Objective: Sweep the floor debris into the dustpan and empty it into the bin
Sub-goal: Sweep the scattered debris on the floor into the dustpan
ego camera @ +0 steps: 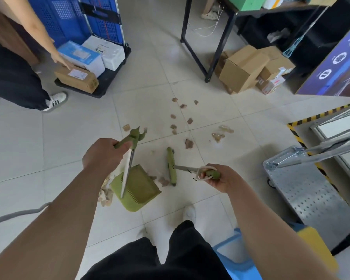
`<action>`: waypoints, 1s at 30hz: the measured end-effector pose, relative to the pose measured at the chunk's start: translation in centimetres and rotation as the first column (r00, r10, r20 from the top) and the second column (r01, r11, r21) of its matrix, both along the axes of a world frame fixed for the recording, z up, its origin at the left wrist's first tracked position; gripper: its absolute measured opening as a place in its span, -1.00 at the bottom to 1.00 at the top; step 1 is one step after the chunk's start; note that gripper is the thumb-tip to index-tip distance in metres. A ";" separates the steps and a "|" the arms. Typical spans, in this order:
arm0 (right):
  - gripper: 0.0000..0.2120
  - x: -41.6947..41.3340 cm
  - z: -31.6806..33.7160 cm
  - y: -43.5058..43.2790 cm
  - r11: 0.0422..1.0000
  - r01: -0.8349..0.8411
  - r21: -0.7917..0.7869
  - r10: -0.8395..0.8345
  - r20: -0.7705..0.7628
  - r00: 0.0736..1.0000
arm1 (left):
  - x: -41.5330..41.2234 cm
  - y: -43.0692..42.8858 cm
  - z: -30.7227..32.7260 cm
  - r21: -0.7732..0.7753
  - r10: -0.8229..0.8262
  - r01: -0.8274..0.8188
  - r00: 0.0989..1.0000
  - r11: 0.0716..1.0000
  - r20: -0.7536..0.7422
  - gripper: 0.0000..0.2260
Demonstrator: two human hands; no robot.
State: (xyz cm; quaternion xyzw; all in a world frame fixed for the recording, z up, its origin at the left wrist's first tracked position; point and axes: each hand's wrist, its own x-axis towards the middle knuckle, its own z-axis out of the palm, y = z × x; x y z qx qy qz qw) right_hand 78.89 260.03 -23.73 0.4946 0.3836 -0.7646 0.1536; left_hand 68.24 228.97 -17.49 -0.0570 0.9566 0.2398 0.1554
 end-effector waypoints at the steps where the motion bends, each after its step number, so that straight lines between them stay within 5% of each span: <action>1: -0.88 0.1 0.1 0.8 1.000 0.007 0.010 -0.006 -0.021 1.000 | -0.1 0.5 0.1 0.010 -0.004 0.004 1.000 1.000 -0.002 -0.54; 5: -0.86 -0.3 0.1 4.9 0.993 -0.024 0.115 0.032 -0.065 0.997 | -0.9 3.4 0.1 0.044 -0.017 0.018 1.000 0.999 -0.002 -0.54; 12: -0.86 -1.8 -1.0 16.3 0.973 0.148 0.179 -0.143 -0.038 0.989 | -3.4 11.4 -0.4 0.108 -0.057 0.058 0.998 0.992 -0.017 -0.55; 22: -0.95 -7.8 -2.3 33.0 0.951 0.076 0.298 -0.121 0.135 0.983 | -8.8 26.0 -2.1 0.077 -0.054 0.052 0.998 0.996 0.017 -0.54; 27: -0.60 -12.0 -4.3 38.8 0.944 -0.022 0.331 -0.045 0.193 0.980 | -10.5 30.6 -2.9 0.040 -0.006 0.006 1.000 0.999 0.018 -0.54; 30: -0.56 -14.4 -4.7 40.6 0.930 -0.053 0.365 -0.016 0.184 0.983 | -11.4 32.2 -3.1 0.029 0.014 -0.014 1.000 0.999 0.021 -0.53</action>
